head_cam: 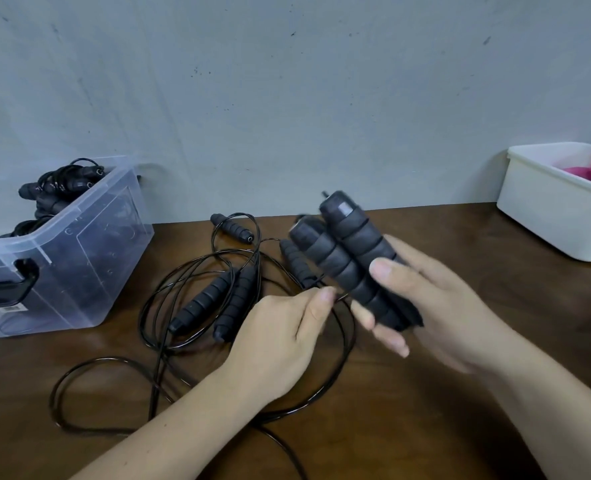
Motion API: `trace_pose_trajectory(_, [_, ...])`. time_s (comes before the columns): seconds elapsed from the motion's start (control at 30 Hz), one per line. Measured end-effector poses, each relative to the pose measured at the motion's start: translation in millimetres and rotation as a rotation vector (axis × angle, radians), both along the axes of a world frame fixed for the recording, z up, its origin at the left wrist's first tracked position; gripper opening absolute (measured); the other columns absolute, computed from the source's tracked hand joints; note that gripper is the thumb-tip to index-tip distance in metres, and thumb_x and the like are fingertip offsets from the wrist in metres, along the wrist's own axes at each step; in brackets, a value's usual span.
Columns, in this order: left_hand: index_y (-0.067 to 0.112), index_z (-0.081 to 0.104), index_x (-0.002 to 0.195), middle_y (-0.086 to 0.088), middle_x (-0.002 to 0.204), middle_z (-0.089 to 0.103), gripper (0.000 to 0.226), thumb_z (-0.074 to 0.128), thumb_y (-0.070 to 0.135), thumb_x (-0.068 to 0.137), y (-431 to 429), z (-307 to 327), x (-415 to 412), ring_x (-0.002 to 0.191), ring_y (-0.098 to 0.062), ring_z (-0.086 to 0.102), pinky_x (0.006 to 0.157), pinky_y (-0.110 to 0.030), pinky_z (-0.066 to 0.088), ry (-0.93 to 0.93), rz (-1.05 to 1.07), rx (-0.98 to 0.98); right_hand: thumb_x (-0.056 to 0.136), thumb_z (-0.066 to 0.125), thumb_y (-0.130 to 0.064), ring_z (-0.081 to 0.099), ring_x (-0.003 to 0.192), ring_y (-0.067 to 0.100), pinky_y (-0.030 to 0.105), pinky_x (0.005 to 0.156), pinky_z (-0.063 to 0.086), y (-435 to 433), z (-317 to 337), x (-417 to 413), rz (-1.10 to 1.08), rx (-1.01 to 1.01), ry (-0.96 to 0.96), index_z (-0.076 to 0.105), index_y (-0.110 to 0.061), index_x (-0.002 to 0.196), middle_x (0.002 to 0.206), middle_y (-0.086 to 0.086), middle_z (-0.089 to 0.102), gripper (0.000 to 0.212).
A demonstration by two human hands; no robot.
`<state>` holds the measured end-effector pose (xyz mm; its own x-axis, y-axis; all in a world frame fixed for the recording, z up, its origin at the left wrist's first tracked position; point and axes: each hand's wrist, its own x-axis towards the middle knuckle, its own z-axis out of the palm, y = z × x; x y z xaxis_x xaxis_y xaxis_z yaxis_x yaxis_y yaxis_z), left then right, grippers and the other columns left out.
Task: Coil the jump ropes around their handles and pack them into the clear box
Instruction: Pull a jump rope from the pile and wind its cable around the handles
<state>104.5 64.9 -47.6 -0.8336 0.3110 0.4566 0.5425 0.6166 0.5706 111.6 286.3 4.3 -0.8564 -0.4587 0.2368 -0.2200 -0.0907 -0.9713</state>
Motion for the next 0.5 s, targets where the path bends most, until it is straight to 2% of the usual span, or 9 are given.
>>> trace_pose_trajectory(0.07, [0.032,0.042,0.076,0.004,0.058,0.049,0.047,0.032,0.060,0.112,-3.3,5.8,1.5,0.057,-0.011,0.056,0.055,-0.030,0.043,0.084,-0.037,-0.134,0.106,0.061,-0.044,0.049,0.052,0.031,0.040,0.049,0.042,8.7,1.2,-6.5,-0.169,0.094,0.065,0.056,-0.007,0.115,0.081,0.022,0.066,0.038])
trace_pose_trajectory(0.13, [0.034,0.038,0.079,0.006,0.055,0.043,0.040,0.039,0.059,0.111,-6.2,10.3,1.3,0.054,-0.011,0.051,0.050,-0.021,0.036,0.184,-0.043,-0.250,0.106,0.062,-0.045,0.055,0.058,0.030,0.042,0.055,0.046,12.9,0.1,-11.7,-0.323,0.224,0.118,0.058,-0.022,0.106,0.083,0.016,0.070,0.024])
trace_pose_trajectory(0.23, [0.030,0.048,0.080,0.011,0.053,0.040,0.035,0.052,0.048,0.109,-12.3,13.4,1.3,0.051,-0.011,0.048,0.049,-0.017,0.032,0.285,-0.109,-0.338,0.105,0.060,-0.053,0.062,0.063,0.015,0.040,0.063,0.053,20.2,-6.9,-20.7,-0.447,0.456,0.165,0.056,-0.036,0.112,0.087,0.002,0.073,0.020])
trace_pose_trajectory(0.3, [0.028,0.056,0.078,0.012,0.053,0.042,0.036,0.055,0.048,0.108,-18.3,17.4,0.4,0.051,-0.010,0.049,0.050,-0.018,0.036,0.314,-0.131,-0.330,0.102,0.056,-0.063,0.063,0.066,0.007,0.037,0.069,0.055,24.3,-12.6,-24.9,-0.440,0.584,0.166,0.053,-0.039,0.116,0.088,-0.002,0.073,0.028])
trace_pose_trajectory(0.37, [0.028,0.061,0.078,0.013,0.055,0.046,0.037,0.058,0.051,0.106,-24.7,25.3,-1.5,0.053,-0.008,0.050,0.053,-0.021,0.039,0.329,-0.125,-0.288,0.098,0.051,-0.072,0.065,0.071,0.008,0.037,0.071,0.054,27.0,-18.7,-27.7,-0.390,0.711,0.172,0.050,-0.040,0.117,0.089,-0.002,0.072,0.037])
trace_pose_trajectory(0.43, [0.026,0.065,0.079,0.014,0.060,0.049,0.037,0.060,0.052,0.104,-30.3,33.1,-3.7,0.056,-0.007,0.051,0.055,-0.022,0.041,0.349,-0.115,-0.211,0.097,0.046,-0.077,0.067,0.075,0.009,0.040,0.075,0.056,26.2,-23.6,-28.1,-0.288,0.811,0.154,0.049,-0.042,0.118,0.090,-0.003,0.072,0.041])
trace_pose_trajectory(0.5, [0.023,0.068,0.081,0.015,0.064,0.054,0.035,0.063,0.049,0.104,-35.7,37.7,-7.5,0.059,-0.006,0.054,0.055,-0.026,0.044,0.376,-0.107,-0.153,0.099,0.048,-0.074,0.064,0.070,0.005,0.034,0.073,0.055,21.1,-25.9,-25.9,-0.130,0.814,0.081,0.051,-0.040,0.118,0.092,0.000,0.073,0.040])
